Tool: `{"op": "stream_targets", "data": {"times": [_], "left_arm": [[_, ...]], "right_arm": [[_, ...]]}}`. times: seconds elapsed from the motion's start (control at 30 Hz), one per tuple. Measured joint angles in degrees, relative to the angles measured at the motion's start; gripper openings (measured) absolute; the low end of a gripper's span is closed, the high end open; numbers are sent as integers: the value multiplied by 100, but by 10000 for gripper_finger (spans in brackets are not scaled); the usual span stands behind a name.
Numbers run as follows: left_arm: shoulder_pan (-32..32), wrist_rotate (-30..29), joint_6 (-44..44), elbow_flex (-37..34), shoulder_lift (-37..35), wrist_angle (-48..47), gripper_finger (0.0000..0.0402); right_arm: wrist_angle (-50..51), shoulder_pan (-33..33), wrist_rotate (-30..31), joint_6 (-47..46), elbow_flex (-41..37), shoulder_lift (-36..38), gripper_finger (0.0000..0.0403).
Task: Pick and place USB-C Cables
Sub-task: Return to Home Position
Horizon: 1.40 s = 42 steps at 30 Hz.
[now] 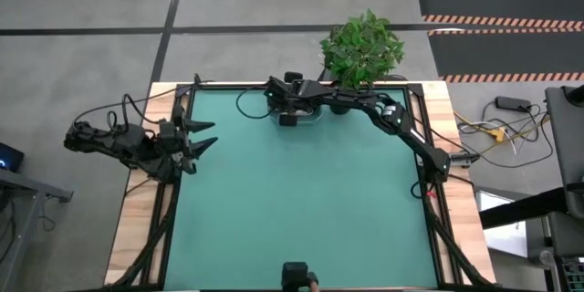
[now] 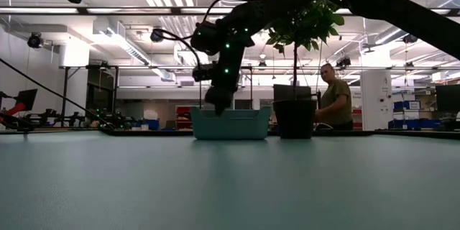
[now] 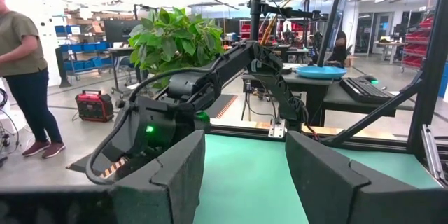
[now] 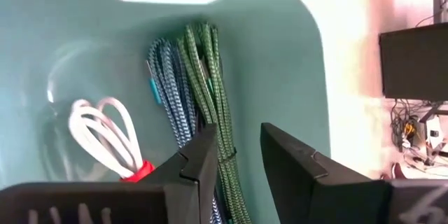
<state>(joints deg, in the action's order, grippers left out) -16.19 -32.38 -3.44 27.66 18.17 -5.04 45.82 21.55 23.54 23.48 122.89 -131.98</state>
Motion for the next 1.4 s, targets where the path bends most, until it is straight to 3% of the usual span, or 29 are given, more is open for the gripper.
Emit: {"op": "stream_targets", "data": {"times": [0.53,0.77,1.1,1.4], "left_arm": [[-2,-2,0,0,0,0,185],[-2,-2,0,0,2,-9,185],[-1,5,15,0,-139,-402,185],[-1,106,444,0,-675,-1098,185]], "right_arm": [[313,-366,-19,-461,275,344,72],[567,-937,-1263,-1207,199,631,50],[131,-2156,-1366,-1040,-87,642,38],[-206,-2467,-1947,-1170,-547,648,38]]}}
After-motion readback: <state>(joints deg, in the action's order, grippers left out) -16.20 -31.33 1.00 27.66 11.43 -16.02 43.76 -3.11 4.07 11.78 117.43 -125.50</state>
